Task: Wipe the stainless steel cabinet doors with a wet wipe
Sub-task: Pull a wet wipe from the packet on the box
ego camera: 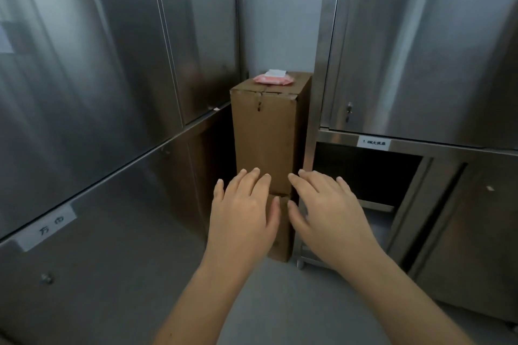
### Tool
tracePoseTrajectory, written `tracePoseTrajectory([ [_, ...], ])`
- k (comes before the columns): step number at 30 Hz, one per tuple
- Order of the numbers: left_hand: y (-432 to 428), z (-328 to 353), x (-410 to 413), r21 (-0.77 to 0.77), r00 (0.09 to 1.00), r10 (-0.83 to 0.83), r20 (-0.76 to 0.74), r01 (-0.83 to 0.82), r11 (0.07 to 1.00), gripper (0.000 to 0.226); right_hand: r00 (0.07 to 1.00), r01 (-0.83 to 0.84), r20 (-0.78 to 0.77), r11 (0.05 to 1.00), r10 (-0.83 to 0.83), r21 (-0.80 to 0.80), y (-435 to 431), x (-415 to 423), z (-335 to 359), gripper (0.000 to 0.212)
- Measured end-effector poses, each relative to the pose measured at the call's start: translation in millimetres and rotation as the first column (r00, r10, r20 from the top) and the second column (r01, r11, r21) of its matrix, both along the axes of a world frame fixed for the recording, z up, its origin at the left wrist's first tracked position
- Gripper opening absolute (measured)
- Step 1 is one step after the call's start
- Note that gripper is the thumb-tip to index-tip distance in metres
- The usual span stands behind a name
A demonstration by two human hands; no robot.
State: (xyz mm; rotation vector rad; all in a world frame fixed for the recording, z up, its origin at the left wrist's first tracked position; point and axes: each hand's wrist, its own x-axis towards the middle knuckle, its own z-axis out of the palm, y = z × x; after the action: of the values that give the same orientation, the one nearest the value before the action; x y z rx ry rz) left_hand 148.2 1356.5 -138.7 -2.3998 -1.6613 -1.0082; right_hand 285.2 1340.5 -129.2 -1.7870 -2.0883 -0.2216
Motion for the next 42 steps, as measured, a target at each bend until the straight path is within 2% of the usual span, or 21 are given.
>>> tracePoseTrajectory([
  [6, 86, 5, -31, -0.003, 1.000, -0.029, -0.002, 0.029, 1.000, 0.043, 0.998, 0.063, -0.023, 0.998, -0.064, -0.023, 79, -26, -2, 0.050],
  [10, 122, -2, -37, -0.014, 0.998, -0.063, 0.015, 0.064, 0.998, 0.041, 0.998, 0.050, -0.035, 0.998, -0.051, -0.034, 119, -38, -2, 0.048],
  [18, 213, -13, -43, -0.019, 1.000, -0.012, 0.017, 0.012, 1.000, 0.041, 0.999, -0.020, -0.037, 0.998, 0.018, -0.058, 220, -48, -17, 0.048],
  [23, 288, -10, -29, 0.037, 0.999, 0.040, -0.035, -0.039, 0.999, 0.038, 0.996, -0.041, -0.077, 0.999, 0.039, -0.012, 295, -32, -16, 0.047],
  [29, 380, 0, 3, 0.047, 0.998, 0.031, -0.049, -0.028, 0.999, 0.041, 0.997, -0.027, -0.072, 1.000, 0.028, 0.016, 385, 7, -3, 0.047],
  [33, 424, 0, 23, 0.051, 0.997, 0.053, -0.050, -0.050, 0.997, 0.037, 0.995, 0.012, -0.100, 0.996, -0.003, 0.091, 429, 25, 2, 0.043],
  [36, 451, -5, 33, 0.031, 0.998, 0.027, -0.052, -0.025, 0.999, 0.037, 0.998, 0.010, -0.059, 0.999, -0.008, 0.044, 454, 33, -2, 0.046],
  [42, 509, -11, 42, -0.006, 0.999, -0.025, -0.047, 0.025, 1.000, 0.038, 0.995, 0.093, -0.046, 0.993, -0.090, 0.075, 504, 42, -12, 0.043],
])
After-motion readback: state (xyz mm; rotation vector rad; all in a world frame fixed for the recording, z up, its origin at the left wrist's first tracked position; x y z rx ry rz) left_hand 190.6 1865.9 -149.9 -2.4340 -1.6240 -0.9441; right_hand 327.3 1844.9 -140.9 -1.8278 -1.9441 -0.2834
